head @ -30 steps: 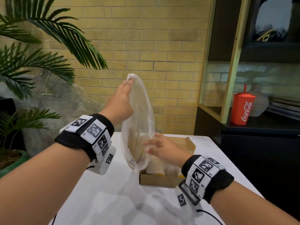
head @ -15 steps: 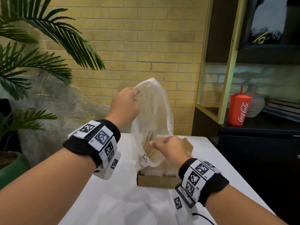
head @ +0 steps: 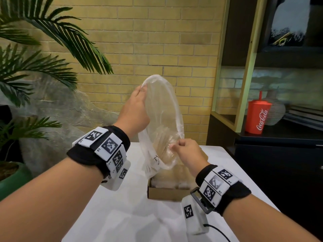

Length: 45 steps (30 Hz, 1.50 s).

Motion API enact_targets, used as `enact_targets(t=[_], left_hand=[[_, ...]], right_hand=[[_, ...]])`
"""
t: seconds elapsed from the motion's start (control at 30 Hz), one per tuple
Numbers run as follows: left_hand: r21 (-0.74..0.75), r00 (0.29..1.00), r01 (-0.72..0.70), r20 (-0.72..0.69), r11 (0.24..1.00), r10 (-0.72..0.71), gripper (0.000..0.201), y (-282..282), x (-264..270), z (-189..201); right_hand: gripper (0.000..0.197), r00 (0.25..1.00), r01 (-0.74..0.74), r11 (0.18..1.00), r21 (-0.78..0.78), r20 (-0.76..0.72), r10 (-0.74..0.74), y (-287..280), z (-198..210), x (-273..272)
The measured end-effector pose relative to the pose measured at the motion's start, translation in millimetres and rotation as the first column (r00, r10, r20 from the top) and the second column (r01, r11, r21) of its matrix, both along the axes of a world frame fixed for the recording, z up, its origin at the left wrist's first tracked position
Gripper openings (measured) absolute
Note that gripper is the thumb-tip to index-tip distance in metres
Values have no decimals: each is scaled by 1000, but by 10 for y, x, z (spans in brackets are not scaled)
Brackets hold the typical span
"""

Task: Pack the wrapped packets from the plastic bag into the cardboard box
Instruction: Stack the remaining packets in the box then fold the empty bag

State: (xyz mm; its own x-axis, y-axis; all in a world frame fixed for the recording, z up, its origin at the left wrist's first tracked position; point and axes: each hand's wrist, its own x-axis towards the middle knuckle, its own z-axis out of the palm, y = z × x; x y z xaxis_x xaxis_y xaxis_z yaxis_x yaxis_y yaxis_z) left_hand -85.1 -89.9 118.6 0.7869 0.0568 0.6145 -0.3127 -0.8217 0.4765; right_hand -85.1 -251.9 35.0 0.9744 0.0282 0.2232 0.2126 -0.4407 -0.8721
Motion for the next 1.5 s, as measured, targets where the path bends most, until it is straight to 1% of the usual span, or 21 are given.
enact_targets(t=[0.07, 0.13, 0.17, 0.23, 0.3, 0.37, 0.47, 0.5, 0.67, 0.9, 1.0, 1.1, 1.2, 1.27, 1.3, 1.33, 1.37, 1.4, 1.43, 1.47, 1.5], left_hand=[[-29, 1000, -17, 3, 999, 17, 88, 48, 8, 18], [-29, 999, -40, 10, 999, 41, 88, 99, 11, 34], [-22, 999, -50, 13, 999, 50, 88, 124, 14, 43], [1, 996, -87, 11, 996, 87, 86, 179, 19, 60], [28, 990, -140, 0, 990, 140, 85, 245, 40, 58], [42, 986, -163, -20, 986, 164, 85, 309, 70, 27], [55, 982, -170, -70, 984, 174, 85, 367, 115, -78], [63, 982, -162, -90, 985, 167, 85, 378, 129, -130], [148, 974, -101, -188, 984, 128, 86, 447, 263, -415], [298, 936, -73, -310, 952, 169, 79, 510, 444, -590], [341, 911, -55, -368, 939, 187, 60, 456, 442, -662], [375, 933, -48, -314, 926, 175, 42, 322, 402, -715], [234, 987, -51, -135, 971, 84, 29, 127, 308, -716], [111, 999, 6, -45, 994, -1, 29, -13, 243, -710], [35, 997, 51, -53, 998, -49, 35, -78, 223, -718], [-71, 988, 100, -108, 993, -107, 42, -143, 205, -727], [-217, 962, 135, -204, 967, -180, 45, -205, 201, -735], [-398, 908, 140, -313, 907, -278, 50, -259, 200, -737], [-564, 827, 107, -407, 819, -388, 56, -307, 196, -737], [-689, 733, 65, -458, 722, -503, 64, -343, 194, -741], [-779, 648, 35, -459, 625, -608, 71, -368, 204, -748]], right_hand=[[21, 999, -30, 1000, 6, 17, 30, 38, 27, 1], [17, 998, -65, 996, 64, 15, 64, 103, 41, 15], [19, 996, -85, 992, 98, 10, 84, 134, 37, 23], [33, 994, -108, 984, 139, 9, 108, 183, 41, 22], [36, 992, -121, 975, 186, 41, 116, 204, 52, 19], [34, 994, -112, 956, 271, 42, 105, 184, 54, 45], [15, 993, -112, 915, 388, 5, 120, 115, 56, 106], [15, 993, -103, 907, 409, -5, 115, 92, 61, 110], [22, 998, -50, 935, 350, -5, 55, -67, 22, 132], [16, 999, -35, 947, 319, 14, 33, -287, -34, 164], [14, 999, -28, 956, 292, 27, 21, -361, -51, 180], [22, 999, -2, 962, 272, 45, -10, -409, -53, 208], [19, 991, 51, 970, 236, 108, -78, -436, -37, 226], [16, 980, 79, 972, 222, 160, -116, -449, -20, 224], [15, 975, 81, 972, 219, 184, -123, -450, -8, 214], [15, 971, 77, 973, 220, 205, -123, -450, -1, 200], [15, 967, 73, 973, 221, 225, -124, -444, 8, 182], [14, 962, 70, 973, 219, 245, -124, -440, 3, 173], [13, 955, 63, 975, 215, 269, -121, -430, -1, 153], [12, 945, 58, 978, 200, 304, -118, -424, -17, 141], [13, 929, 53, 985, 165, 353, -109, -422, -36, 135]])
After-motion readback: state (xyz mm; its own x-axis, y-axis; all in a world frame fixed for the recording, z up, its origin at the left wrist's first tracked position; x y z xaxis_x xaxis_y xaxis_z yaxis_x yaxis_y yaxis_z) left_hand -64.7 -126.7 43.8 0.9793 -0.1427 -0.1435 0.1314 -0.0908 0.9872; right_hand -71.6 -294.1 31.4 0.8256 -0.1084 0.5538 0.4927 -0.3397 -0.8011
